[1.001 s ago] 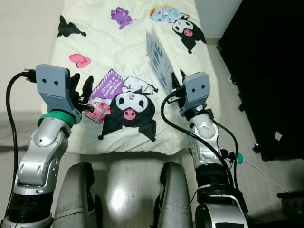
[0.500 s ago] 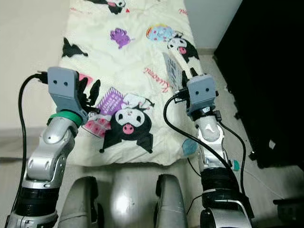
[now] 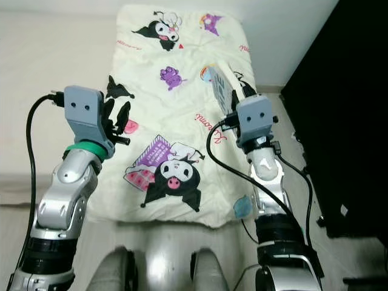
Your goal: Clean up the room
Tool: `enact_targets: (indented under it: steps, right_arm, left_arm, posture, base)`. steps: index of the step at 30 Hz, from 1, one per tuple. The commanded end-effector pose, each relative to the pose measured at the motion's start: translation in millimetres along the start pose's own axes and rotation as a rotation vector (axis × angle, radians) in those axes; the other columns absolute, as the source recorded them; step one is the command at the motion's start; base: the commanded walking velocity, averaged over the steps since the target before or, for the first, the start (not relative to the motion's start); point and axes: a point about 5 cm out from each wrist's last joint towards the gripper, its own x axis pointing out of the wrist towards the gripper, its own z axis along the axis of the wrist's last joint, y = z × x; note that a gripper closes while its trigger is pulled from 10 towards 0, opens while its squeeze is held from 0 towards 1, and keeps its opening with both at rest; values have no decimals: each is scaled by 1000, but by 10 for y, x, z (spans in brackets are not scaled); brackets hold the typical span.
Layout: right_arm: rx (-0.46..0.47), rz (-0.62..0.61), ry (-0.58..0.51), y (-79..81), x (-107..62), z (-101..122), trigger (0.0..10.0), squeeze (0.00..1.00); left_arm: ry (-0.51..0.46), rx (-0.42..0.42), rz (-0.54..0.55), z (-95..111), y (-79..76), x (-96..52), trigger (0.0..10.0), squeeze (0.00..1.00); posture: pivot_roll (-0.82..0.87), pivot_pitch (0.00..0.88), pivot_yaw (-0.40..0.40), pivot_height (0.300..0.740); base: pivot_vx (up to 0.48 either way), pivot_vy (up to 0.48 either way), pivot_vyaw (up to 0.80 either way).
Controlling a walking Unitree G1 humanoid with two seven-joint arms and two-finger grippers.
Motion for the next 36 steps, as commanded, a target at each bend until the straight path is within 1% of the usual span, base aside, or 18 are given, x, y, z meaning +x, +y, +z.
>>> enact_targets:
  steps: [1, 6, 11, 24, 34, 36]
  right_arm:
    - [6, -28, 8, -40, -26, -26, 10000, 0]
    - [41, -71, 25, -74, -40, -53, 10000, 0]
    - [69, -108, 38, -128, -48, -77, 10000, 0]
    - [116, -138, 66, -78, -102, -137, 10000, 0]
    - [125, -135, 70, -49, -125, -152, 10000, 0]
    - [126, -135, 69, -50, -125, -152, 10000, 0]
  left_arm:
    - [18, 3, -8, -59, -23, -12, 10000, 0]
    - [31, 7, -19, -91, -39, 10, 10000, 0]
    - [40, 6, -59, -123, -105, 48, 10000, 0]
    - [37, 25, -116, -162, -157, 61, 10000, 0]
    - [39, 14, -118, -194, -171, 55, 10000, 0]
    - [40, 13, -118, -196, -171, 54, 10000, 0]
  posture:
    - [16, 42, 4, 715]
    - [12, 43, 9, 715]
    - [0, 38, 12, 715]
    - [-2, 38, 30, 715]
    - [-1, 43, 32, 715]
    - [-2, 43, 32, 715]
  base:
    - [0, 0, 0]
    - [0, 0, 0]
    - [0, 0, 0]
    - [0, 0, 0]
    - [0, 0, 0]
    - [0, 247, 0]
